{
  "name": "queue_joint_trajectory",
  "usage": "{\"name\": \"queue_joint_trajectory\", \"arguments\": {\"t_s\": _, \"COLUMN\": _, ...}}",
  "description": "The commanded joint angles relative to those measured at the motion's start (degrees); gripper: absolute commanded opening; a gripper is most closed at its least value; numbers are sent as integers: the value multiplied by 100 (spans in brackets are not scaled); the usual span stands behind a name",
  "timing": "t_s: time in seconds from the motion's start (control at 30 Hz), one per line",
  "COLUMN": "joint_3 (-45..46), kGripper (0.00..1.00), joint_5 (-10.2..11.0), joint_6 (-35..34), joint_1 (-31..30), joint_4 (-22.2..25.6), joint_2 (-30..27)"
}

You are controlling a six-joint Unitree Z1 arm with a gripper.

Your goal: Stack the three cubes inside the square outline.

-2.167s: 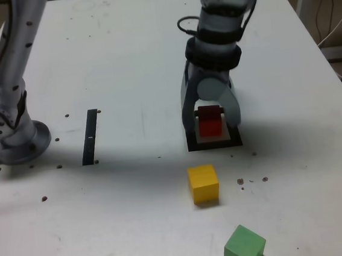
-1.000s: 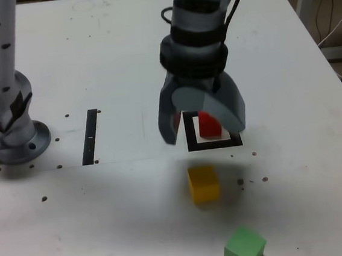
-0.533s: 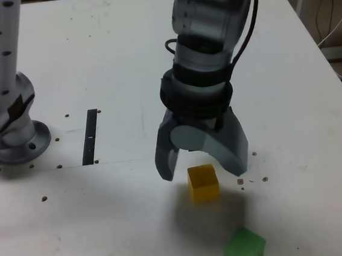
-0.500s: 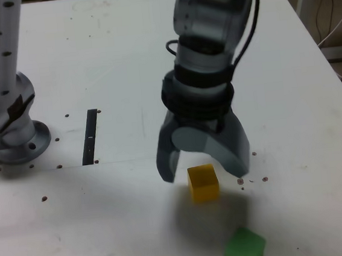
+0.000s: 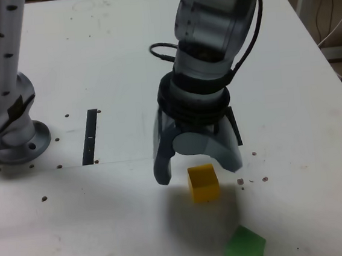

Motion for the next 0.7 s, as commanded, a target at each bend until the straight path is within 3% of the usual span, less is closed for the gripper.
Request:
{"name": "queue_joint_trajectory", "arguments": {"t_s": 0.0, "joint_3": 16, "kGripper": 99, "joint_5": -18, "joint_6": -109, "joint_1": 19, "joint_4": 50, "joint_2": -27}}
{"name": "queue_joint_trajectory", "arguments": {"t_s": 0.4, "joint_3": -20, "kGripper": 99, "joint_5": -210, "joint_6": -189, "joint_1": 38, "joint_4": 35, "joint_2": 49}}
{"name": "queue_joint_trajectory", "arguments": {"t_s": 0.67, "joint_3": -107, "kGripper": 99, "joint_5": -351, "joint_6": -39, "joint_1": 79, "joint_4": -95, "joint_2": 390}}
